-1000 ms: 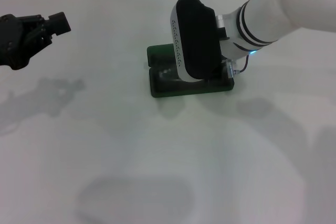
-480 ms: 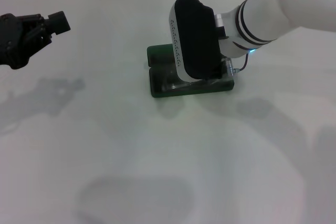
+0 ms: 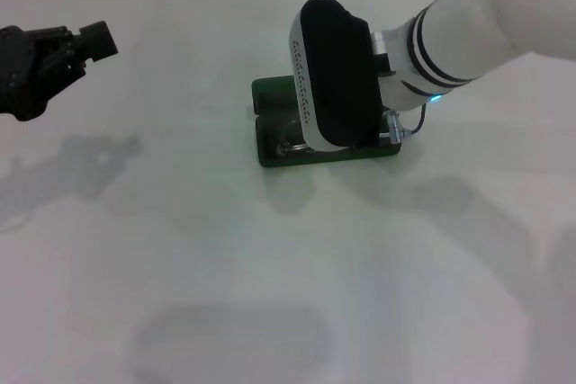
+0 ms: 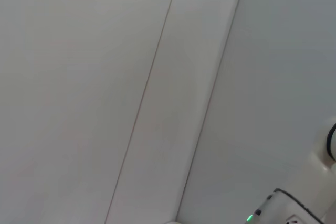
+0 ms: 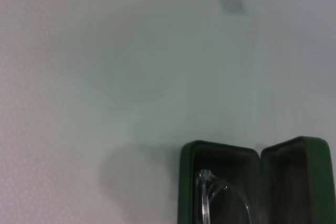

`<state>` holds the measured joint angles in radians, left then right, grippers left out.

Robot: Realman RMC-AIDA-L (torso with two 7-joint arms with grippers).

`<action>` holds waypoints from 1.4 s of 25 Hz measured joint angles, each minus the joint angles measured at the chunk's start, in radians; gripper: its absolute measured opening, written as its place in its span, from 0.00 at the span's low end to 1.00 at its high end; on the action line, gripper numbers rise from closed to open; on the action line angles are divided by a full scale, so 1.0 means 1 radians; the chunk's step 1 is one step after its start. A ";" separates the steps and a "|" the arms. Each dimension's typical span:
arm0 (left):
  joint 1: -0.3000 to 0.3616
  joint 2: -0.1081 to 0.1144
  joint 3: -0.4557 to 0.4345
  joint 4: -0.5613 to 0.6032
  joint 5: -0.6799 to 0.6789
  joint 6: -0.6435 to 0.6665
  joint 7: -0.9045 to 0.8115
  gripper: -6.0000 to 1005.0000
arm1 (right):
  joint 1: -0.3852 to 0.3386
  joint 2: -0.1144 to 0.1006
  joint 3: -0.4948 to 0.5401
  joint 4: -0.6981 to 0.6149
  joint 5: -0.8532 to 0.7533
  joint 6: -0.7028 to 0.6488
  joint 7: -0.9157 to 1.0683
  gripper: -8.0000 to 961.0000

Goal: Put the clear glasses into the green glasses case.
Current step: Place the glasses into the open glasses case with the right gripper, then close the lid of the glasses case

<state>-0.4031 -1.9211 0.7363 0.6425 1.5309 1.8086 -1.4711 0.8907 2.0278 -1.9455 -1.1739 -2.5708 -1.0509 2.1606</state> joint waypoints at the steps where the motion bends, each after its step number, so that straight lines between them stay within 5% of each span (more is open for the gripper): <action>1: 0.002 0.000 0.000 0.000 0.000 0.000 0.000 0.05 | -0.006 0.000 0.001 -0.011 0.000 -0.004 0.001 0.12; 35: 0.037 -0.007 0.008 -0.001 0.005 0.011 -0.023 0.05 | -0.229 -0.004 0.175 -0.270 -0.102 -0.279 0.253 0.06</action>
<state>-0.3666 -1.9279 0.7440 0.6412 1.5355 1.8194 -1.4941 0.6618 2.0234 -1.7701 -1.4437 -2.6728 -1.3296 2.4133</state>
